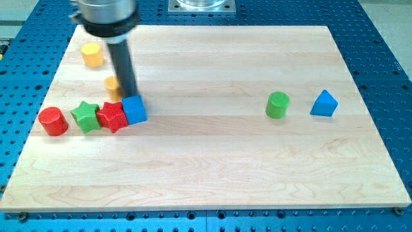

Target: Push the heart into the hexagon

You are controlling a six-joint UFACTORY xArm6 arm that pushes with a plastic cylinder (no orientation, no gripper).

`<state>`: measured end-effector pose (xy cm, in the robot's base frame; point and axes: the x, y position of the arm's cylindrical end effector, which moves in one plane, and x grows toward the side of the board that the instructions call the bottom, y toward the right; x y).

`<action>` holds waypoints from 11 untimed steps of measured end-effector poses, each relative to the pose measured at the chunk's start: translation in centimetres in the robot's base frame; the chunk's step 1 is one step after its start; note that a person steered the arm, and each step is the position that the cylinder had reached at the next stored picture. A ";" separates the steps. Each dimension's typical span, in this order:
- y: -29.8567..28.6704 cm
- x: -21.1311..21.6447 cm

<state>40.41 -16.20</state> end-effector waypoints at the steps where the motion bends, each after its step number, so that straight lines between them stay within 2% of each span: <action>1: -6.4 -1.9; 2: -5.1 0.0; 3: -8.9 4.3; 4: -14.3 2.0; 5: -14.3 0.7; 6: -11.6 -0.4; 7: -11.6 -3.6; 8: -14.3 -4.3; 9: -11.6 -5.2; 10: -12.4 -5.2; 11: -9.5 0.3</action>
